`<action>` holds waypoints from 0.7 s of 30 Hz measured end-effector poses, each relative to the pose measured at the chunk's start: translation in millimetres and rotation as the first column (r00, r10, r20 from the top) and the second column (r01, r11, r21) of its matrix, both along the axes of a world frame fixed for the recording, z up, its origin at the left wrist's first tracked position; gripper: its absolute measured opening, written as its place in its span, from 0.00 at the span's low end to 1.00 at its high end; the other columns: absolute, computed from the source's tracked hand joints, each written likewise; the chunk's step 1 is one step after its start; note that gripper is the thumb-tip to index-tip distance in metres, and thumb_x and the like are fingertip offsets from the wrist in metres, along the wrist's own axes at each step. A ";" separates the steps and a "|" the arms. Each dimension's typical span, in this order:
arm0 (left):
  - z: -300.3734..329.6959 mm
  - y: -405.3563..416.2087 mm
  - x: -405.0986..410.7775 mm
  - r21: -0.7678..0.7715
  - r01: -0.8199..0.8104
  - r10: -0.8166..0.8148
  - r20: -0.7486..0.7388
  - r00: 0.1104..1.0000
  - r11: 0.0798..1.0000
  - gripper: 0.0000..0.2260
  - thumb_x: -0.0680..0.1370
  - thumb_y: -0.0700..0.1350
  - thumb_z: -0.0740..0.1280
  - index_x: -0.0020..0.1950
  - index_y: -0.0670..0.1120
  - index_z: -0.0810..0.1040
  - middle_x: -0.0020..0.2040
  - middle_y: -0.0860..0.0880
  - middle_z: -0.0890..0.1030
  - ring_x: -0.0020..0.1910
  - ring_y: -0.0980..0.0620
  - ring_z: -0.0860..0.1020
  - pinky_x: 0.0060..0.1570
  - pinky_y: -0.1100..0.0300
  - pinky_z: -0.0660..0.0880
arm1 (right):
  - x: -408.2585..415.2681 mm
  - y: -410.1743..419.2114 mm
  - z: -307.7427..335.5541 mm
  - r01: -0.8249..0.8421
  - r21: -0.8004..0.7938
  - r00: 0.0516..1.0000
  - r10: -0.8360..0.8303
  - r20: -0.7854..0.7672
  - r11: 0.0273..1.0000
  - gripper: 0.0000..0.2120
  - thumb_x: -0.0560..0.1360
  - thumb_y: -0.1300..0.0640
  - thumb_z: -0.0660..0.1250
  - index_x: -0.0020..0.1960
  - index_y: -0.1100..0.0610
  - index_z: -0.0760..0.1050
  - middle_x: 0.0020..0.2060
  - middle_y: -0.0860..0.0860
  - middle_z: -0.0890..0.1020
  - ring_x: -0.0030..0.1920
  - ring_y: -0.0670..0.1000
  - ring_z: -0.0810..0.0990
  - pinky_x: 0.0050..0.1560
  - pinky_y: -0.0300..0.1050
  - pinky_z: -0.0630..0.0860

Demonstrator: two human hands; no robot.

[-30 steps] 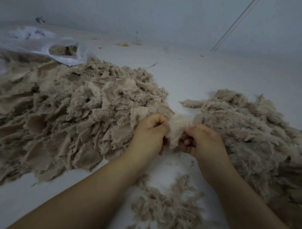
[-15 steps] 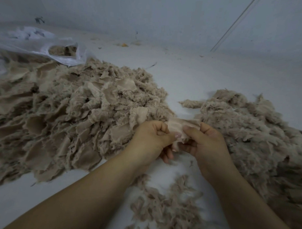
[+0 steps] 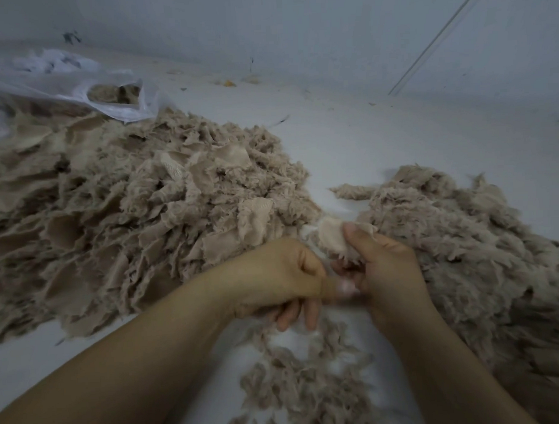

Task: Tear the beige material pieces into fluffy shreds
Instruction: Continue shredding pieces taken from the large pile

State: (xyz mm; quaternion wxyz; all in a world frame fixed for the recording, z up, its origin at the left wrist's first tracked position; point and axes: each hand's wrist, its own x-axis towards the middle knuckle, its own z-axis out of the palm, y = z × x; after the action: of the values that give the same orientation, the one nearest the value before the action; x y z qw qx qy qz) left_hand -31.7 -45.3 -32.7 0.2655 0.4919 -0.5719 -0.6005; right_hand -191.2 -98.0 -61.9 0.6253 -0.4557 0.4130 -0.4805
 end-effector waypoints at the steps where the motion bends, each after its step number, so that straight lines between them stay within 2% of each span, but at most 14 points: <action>1: -1.0 -3.1 -2.8 -0.019 -0.174 0.174 -0.016 0.985 0.985 0.24 0.71 0.57 0.73 0.44 0.34 0.76 0.28 0.44 0.79 0.17 0.53 0.70 0.18 0.67 0.62 | 0.0 0.3 0.2 -0.026 -0.011 1.000 0.026 0.006 1.000 0.12 0.78 0.55 0.69 0.39 0.55 0.87 0.38 0.55 0.87 0.38 0.53 0.86 0.37 0.44 0.82; 3: -4.2 -7.5 -8.3 -0.039 -0.439 0.430 -0.143 0.892 0.898 0.22 0.70 0.56 0.73 0.46 0.38 0.75 0.28 0.44 0.77 0.17 0.51 0.69 0.17 0.66 0.61 | -0.4 1.6 1.4 -0.072 -0.033 0.997 0.072 -0.012 0.997 0.12 0.78 0.54 0.68 0.41 0.56 0.87 0.38 0.56 0.87 0.39 0.52 0.87 0.37 0.40 0.81; 6: -7.4 -5.8 -14.9 -0.138 -0.521 0.479 -0.252 0.841 0.842 0.08 0.77 0.43 0.71 0.51 0.40 0.77 0.29 0.45 0.78 0.19 0.51 0.71 0.18 0.65 0.64 | -0.2 4.5 3.0 -0.146 -0.051 0.989 0.144 -0.038 0.988 0.15 0.78 0.52 0.69 0.46 0.64 0.85 0.40 0.63 0.85 0.42 0.63 0.85 0.44 0.48 0.83; 7: -8.4 -5.4 -15.4 -0.203 -0.539 0.485 -0.262 0.834 0.818 0.04 0.77 0.39 0.70 0.50 0.41 0.78 0.28 0.46 0.78 0.19 0.51 0.71 0.19 0.64 0.65 | 0.0 5.0 2.7 -0.152 -0.059 0.987 0.149 -0.053 0.987 0.15 0.77 0.52 0.70 0.46 0.64 0.85 0.39 0.63 0.85 0.42 0.63 0.85 0.44 0.49 0.83; 9: -10.1 -5.8 -16.5 -0.324 -0.618 0.541 -0.300 0.786 0.717 0.07 0.77 0.33 0.68 0.45 0.44 0.78 0.27 0.47 0.76 0.20 0.52 0.70 0.21 0.64 0.67 | 1.2 4.9 1.3 -0.130 -0.070 0.987 0.123 -0.105 0.989 0.13 0.77 0.53 0.70 0.41 0.62 0.85 0.34 0.57 0.84 0.37 0.57 0.84 0.40 0.44 0.81; 11: -8.8 -8.1 -11.7 -0.398 -0.726 0.634 -0.358 0.686 0.561 0.12 0.76 0.29 0.65 0.42 0.47 0.78 0.26 0.49 0.74 0.21 0.54 0.69 0.22 0.64 0.67 | 2.7 3.8 0.4 -0.068 -0.065 0.989 0.059 -0.139 0.996 0.14 0.78 0.55 0.69 0.36 0.58 0.83 0.26 0.49 0.77 0.31 0.49 0.78 0.37 0.40 0.80; 12: -8.6 -9.3 -4.5 -0.444 -0.762 0.686 -0.357 0.633 0.472 0.13 0.76 0.29 0.64 0.40 0.47 0.78 0.25 0.52 0.74 0.21 0.56 0.69 0.22 0.65 0.66 | 2.4 2.3 -0.4 -0.022 -0.042 0.991 0.016 -0.129 0.999 0.13 0.79 0.57 0.68 0.37 0.57 0.83 0.25 0.48 0.74 0.30 0.47 0.75 0.37 0.39 0.79; 14: -3.8 -10.8 11.7 -0.605 -0.717 0.795 -0.217 0.566 0.346 0.12 0.76 0.32 0.64 0.40 0.46 0.80 0.25 0.53 0.74 0.22 0.59 0.69 0.23 0.67 0.66 | 0.9 -0.8 -1.1 0.068 0.020 0.996 -0.066 -0.067 0.997 0.10 0.81 0.60 0.65 0.46 0.55 0.84 0.25 0.47 0.72 0.29 0.45 0.73 0.35 0.38 0.79; 15: -2.6 -12.0 19.7 -0.722 -0.585 0.843 -0.005 0.538 0.370 0.11 0.76 0.34 0.63 0.41 0.46 0.81 0.27 0.53 0.75 0.23 0.58 0.70 0.24 0.66 0.67 | 0.2 -2.0 -0.7 0.099 0.045 0.994 -0.097 -0.051 0.994 0.08 0.82 0.61 0.64 0.53 0.56 0.82 0.25 0.46 0.72 0.29 0.44 0.73 0.34 0.37 0.79; 16: -2.5 -12.2 25.6 -0.800 -0.390 0.855 0.273 0.442 0.457 0.09 0.76 0.37 0.63 0.43 0.46 0.82 0.31 0.53 0.77 0.27 0.56 0.72 0.27 0.64 0.67 | -0.1 -2.9 -0.9 0.122 0.065 0.992 -0.119 -0.053 0.990 0.09 0.82 0.61 0.63 0.59 0.58 0.80 0.25 0.47 0.73 0.27 0.43 0.73 0.32 0.37 0.78; 17: -2.6 -12.5 28.8 -0.804 -0.219 0.824 0.486 0.293 0.552 0.08 0.76 0.40 0.62 0.44 0.46 0.82 0.37 0.52 0.78 0.31 0.51 0.75 0.30 0.61 0.66 | -0.2 -3.9 -1.8 0.137 0.088 0.989 -0.132 -0.061 0.987 0.11 0.83 0.62 0.62 0.63 0.59 0.77 0.26 0.47 0.73 0.26 0.43 0.72 0.30 0.38 0.78; 18: -2.4 -11.4 29.6 -0.777 -0.113 0.784 0.602 0.155 0.619 0.07 0.75 0.41 0.62 0.45 0.46 0.80 0.43 0.48 0.78 0.35 0.47 0.77 0.30 0.60 0.64 | 0.4 -4.9 -2.4 0.147 0.114 0.988 -0.140 -0.067 0.983 0.13 0.83 0.63 0.62 0.66 0.59 0.75 0.26 0.48 0.73 0.24 0.42 0.72 0.28 0.38 0.77; 19: -0.3 -9.6 25.6 -0.758 -0.044 0.758 0.645 0.104 0.651 0.05 0.75 0.41 0.63 0.44 0.45 0.79 0.47 0.46 0.77 0.37 0.45 0.77 0.30 0.60 0.62 | 0.3 -5.7 -2.9 0.157 0.137 0.986 -0.148 -0.070 0.978 0.14 0.83 0.64 0.61 0.67 0.60 0.74 0.25 0.49 0.73 0.23 0.42 0.71 0.26 0.38 0.76; 21: 5.3 -5.3 14.4 -0.759 0.042 0.749 0.649 0.133 0.650 0.03 0.71 0.40 0.67 0.43 0.43 0.79 0.46 0.42 0.76 0.34 0.43 0.76 0.28 0.60 0.58 | 1.0 -7.4 -1.7 0.157 0.164 0.986 -0.146 -0.076 0.974 0.13 0.82 0.64 0.61 0.66 0.61 0.73 0.23 0.48 0.73 0.21 0.43 0.70 0.24 0.37 0.74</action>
State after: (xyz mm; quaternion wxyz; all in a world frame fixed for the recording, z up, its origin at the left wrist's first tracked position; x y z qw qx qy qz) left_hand -17.3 -50.5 -27.4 0.1517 0.7586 -0.6164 0.1468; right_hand -190.2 -105.5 -63.6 0.6099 -0.3830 0.5056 -0.4751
